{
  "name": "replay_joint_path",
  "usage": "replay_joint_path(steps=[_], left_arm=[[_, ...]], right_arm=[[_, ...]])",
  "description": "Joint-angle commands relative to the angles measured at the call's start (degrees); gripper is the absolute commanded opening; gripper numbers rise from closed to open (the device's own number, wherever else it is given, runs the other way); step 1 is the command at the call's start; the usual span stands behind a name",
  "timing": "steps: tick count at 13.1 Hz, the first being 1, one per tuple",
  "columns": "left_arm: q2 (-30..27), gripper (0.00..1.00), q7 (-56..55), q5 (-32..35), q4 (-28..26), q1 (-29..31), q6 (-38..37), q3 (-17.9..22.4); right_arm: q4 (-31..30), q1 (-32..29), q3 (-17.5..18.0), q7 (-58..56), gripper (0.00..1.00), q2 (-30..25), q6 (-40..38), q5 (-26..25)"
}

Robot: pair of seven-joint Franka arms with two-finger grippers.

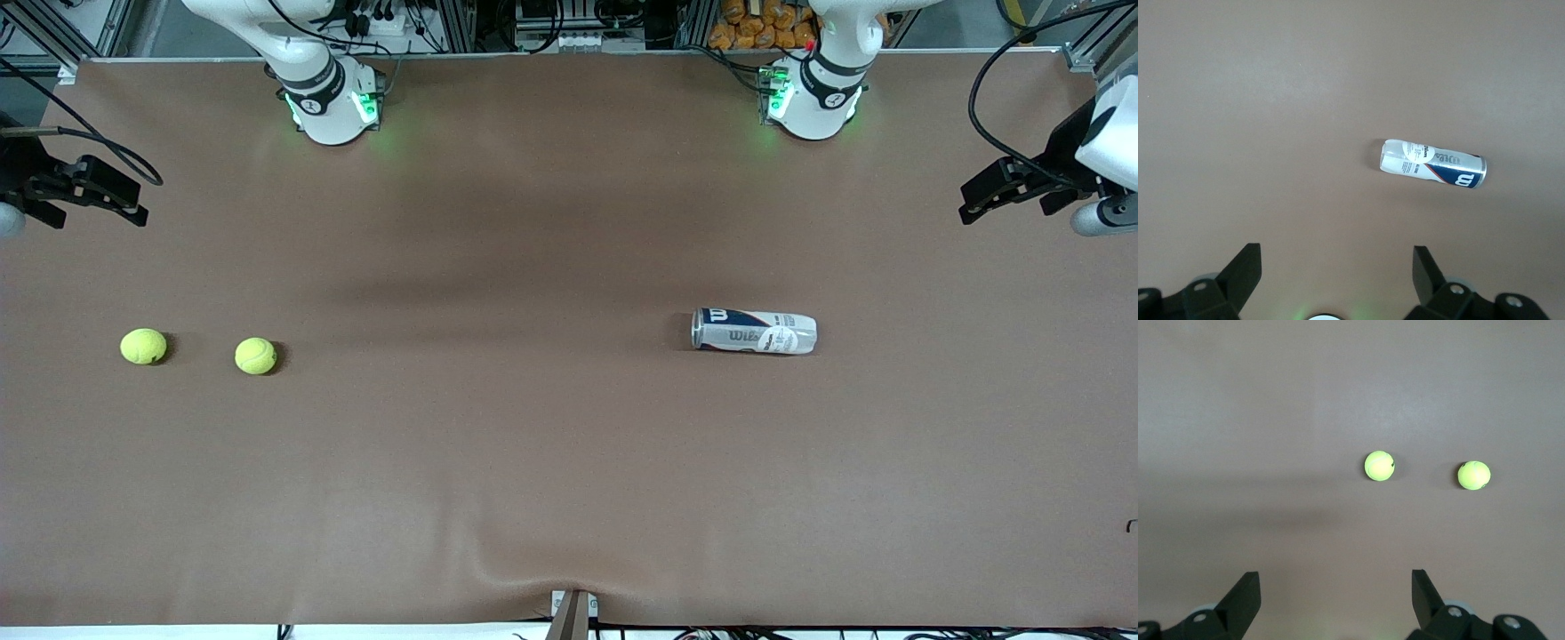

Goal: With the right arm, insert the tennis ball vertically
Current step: 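Move the left gripper from rest toward the Wilson can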

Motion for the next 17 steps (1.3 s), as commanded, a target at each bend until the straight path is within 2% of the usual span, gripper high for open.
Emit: replay_joint_path(steps=[1, 6, 17], left_arm=[[0.7, 1.0, 1.1, -1.0, 2.1, 0.0, -1.6, 0.0], [1.0, 1.0, 1.6, -1.0, 5.1, 0.4, -3.7, 0.4], [0.1, 1.0, 1.7, -0.4, 5.4, 0.4, -6.7, 0.0]], right_arm=[[-0.7, -1.4, 0.8, 0.0, 1.0, -1.2, -0.3, 0.8], [-0.7, -1.5, 0.8, -0.1, 1.0, -1.2, -0.3, 0.7], [-0.8, -1.6, 0.8, -0.1, 1.0, -1.2, -0.4, 0.8]])
